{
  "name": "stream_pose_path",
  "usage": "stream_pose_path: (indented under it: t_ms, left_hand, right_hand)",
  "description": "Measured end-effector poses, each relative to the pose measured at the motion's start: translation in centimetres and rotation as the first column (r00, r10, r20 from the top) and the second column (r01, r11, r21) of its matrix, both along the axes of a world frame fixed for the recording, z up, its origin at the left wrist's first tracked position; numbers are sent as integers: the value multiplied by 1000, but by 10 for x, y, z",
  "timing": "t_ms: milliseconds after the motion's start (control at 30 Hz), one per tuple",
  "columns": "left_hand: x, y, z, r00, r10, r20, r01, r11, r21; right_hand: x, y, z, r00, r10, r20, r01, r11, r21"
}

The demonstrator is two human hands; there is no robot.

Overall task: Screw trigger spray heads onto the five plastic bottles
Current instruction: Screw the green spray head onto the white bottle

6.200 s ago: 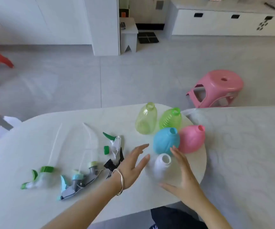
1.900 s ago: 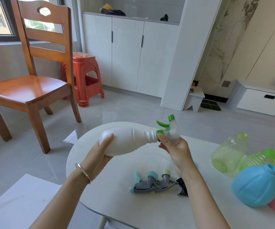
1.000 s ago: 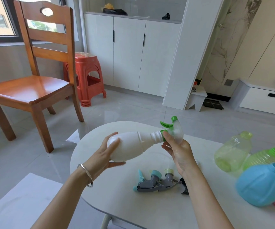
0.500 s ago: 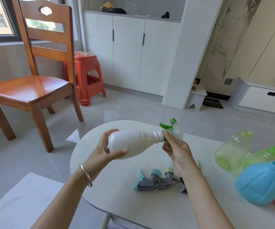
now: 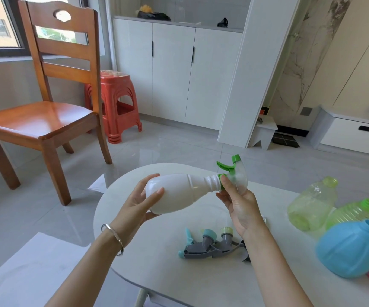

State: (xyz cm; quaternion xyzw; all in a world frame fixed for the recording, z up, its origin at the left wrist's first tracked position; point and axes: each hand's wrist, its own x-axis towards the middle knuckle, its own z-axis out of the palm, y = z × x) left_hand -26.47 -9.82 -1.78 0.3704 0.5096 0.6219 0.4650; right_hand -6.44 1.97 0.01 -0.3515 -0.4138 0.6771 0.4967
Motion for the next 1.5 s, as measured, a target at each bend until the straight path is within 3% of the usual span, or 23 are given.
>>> stream_pose_path:
  t_ms: [400,567,667,833,933,1000,1100,1200,1267,1333,1400,1500]
  left_hand:
    - [4,-3,6,992,88,-95,-77,991,109]
    - [2,-2,7,994,86,-64,-80,993,85]
    - [-1,-2,6,997,72,36,-74,995,59]
    - [-6,3,2,955,68,290,-62,998,-31]
    - [-5,6,3,874,30,484,10,997,-79]
    - [-8,8,4,856,41,515,30,991,-129]
    - [-22,12,5,926,113,361,-45,981,-190]
    - [-41,15,3,970,242,-26,-243,957,-158]
    - [-58,16,-2,880,343,-329,-386,920,-71]
    - [-75,15,-9,754,388,-530,-461,887,-6]
    - [-90,13,-18,662,369,-653,-488,873,-1]
    - [-105,10,-29,593,281,-755,-494,867,-65]
  right_hand:
    - [-3,-2,6,995,-19,-98,9,995,-96]
    - [-5,-4,8,1000,6,-3,-7,1000,-25]
    - [-8,-6,9,992,39,122,-47,997,63]
    - [-33,-23,2,903,377,207,-402,911,93]
    - [-55,-30,-4,864,403,304,-468,864,185]
    - [-67,-28,-5,873,377,310,-449,869,207]
    - [-85,-20,-4,862,367,349,-455,864,215]
    - [-107,-2,-1,852,305,425,-440,858,267]
    - [-125,17,3,842,222,491,-407,859,309]
    - [-142,35,4,805,162,571,-408,850,333]
    - [-161,49,-1,759,149,634,-446,828,339]
    - [-188,62,-12,691,134,710,-495,803,331]
